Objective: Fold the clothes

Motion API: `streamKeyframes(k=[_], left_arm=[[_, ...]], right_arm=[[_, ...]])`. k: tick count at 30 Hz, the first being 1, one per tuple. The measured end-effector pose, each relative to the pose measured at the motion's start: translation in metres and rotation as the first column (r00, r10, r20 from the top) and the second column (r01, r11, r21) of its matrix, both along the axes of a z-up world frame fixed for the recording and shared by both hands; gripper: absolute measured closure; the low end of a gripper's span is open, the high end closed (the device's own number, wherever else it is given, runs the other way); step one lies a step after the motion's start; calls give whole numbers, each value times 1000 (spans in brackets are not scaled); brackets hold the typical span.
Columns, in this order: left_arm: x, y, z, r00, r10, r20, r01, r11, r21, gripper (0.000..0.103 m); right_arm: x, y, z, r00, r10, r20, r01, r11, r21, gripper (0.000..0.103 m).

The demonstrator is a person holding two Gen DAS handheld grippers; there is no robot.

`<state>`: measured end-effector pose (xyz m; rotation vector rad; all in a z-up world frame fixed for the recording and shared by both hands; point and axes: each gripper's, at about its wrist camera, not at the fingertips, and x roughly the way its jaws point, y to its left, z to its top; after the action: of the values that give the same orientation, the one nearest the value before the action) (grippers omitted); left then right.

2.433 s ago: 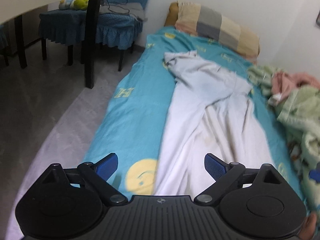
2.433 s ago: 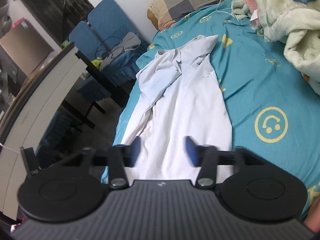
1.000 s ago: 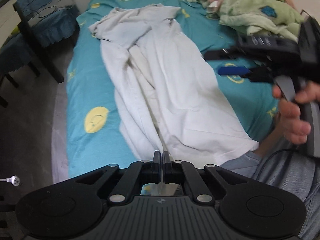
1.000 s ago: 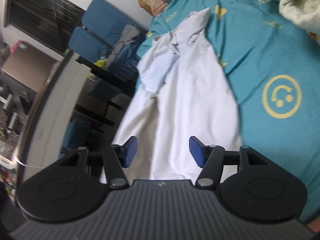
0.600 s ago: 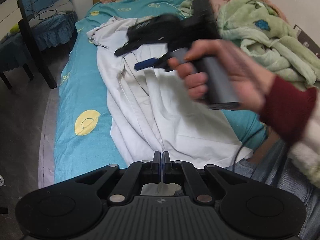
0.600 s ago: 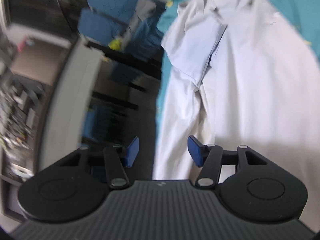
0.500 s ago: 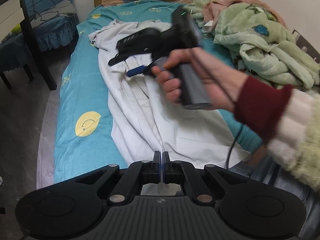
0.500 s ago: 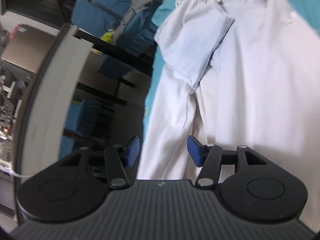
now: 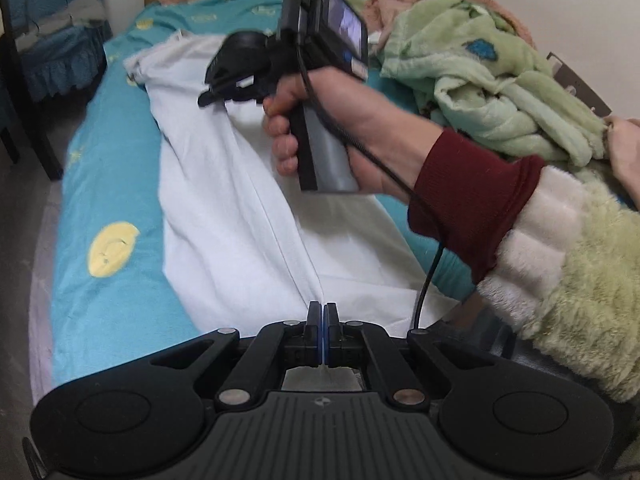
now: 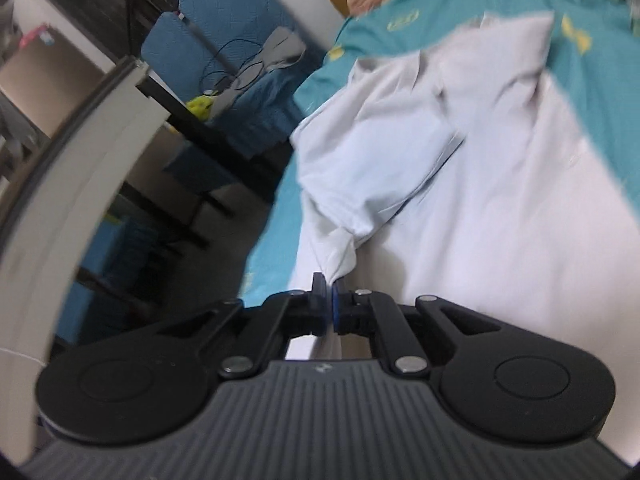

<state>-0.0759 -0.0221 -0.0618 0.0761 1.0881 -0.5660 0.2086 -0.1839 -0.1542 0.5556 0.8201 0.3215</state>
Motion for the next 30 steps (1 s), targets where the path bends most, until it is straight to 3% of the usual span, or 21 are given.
streamKeyframes(k=[4, 6, 9, 10, 11, 14, 17, 19, 25, 30], left_arm=[[14, 2, -28, 997, 25, -75, -26, 1000, -11, 100], [17, 7, -31, 996, 37, -82, -39, 999, -28, 87], [16, 22, -21, 996, 76, -38, -79, 993, -93, 48], [16, 28, -17, 996, 90, -24, -93, 989, -115, 44], [17, 35, -15, 993, 114, -17, -116, 983, -142, 38], [31, 61, -15, 976, 215, -41, -219, 949, -226, 28], [51, 80, -23, 947, 311, -77, -320, 912, -258, 26], [65, 87, -31, 937, 336, -95, -350, 901, -256, 26], [86, 99, -59, 901, 398, -172, -426, 886, -184, 26], [92, 98, -74, 900, 360, -246, -410, 892, -192, 26]], right_arm=[[-1, -7, -16, 998, -1, -56, 5, 998, 60, 95], [-6, -9, -13, 997, 13, -77, -9, 998, 60, 94], [-26, -17, 10, 998, 20, -65, -17, 998, 56, 93], [-35, -20, 20, 998, 25, -53, -23, 999, 45, 92], [-45, -24, 31, 999, 31, -43, -30, 999, 26, 87], [-86, -42, 57, 1000, -5, -3, 5, 1000, -6, 55], [-130, -72, 68, 995, -102, -14, 102, 995, 16, 45], [-156, -94, 63, 980, -186, -71, 189, 981, 41, 45], [-196, -127, 17, 878, -351, -326, 374, 928, 8, 45], [-190, -105, 2, 873, -287, -395, 304, 952, -21, 45]])
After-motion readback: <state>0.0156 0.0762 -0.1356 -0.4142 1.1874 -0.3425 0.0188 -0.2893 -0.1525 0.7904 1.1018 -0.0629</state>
